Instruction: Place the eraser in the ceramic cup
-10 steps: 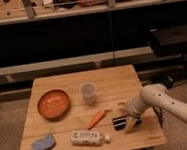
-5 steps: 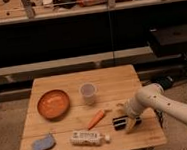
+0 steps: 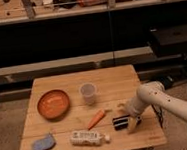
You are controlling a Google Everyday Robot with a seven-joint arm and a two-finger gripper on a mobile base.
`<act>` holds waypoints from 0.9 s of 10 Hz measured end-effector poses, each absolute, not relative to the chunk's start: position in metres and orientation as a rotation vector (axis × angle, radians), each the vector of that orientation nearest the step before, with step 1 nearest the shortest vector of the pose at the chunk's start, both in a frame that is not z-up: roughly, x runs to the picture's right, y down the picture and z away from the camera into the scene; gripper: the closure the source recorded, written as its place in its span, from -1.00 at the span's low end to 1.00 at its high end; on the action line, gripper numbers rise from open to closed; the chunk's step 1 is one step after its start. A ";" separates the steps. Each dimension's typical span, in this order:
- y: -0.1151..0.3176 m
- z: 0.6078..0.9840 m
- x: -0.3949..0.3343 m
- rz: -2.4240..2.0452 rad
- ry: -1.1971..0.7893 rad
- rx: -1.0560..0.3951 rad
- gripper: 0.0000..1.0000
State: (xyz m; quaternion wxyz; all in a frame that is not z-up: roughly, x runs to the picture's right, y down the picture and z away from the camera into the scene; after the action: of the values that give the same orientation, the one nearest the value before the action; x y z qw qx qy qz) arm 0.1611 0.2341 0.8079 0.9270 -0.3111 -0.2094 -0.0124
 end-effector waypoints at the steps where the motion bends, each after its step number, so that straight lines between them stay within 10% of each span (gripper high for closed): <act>1: 0.234 0.808 0.164 -0.026 -0.427 -0.639 -0.60; 9: 0.239 0.808 0.176 -0.067 -0.402 -0.668 -0.60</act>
State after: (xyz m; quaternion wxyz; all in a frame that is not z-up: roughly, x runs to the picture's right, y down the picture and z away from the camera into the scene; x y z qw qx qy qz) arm 0.1760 0.2388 0.8080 0.9245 -0.3253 -0.1957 -0.0326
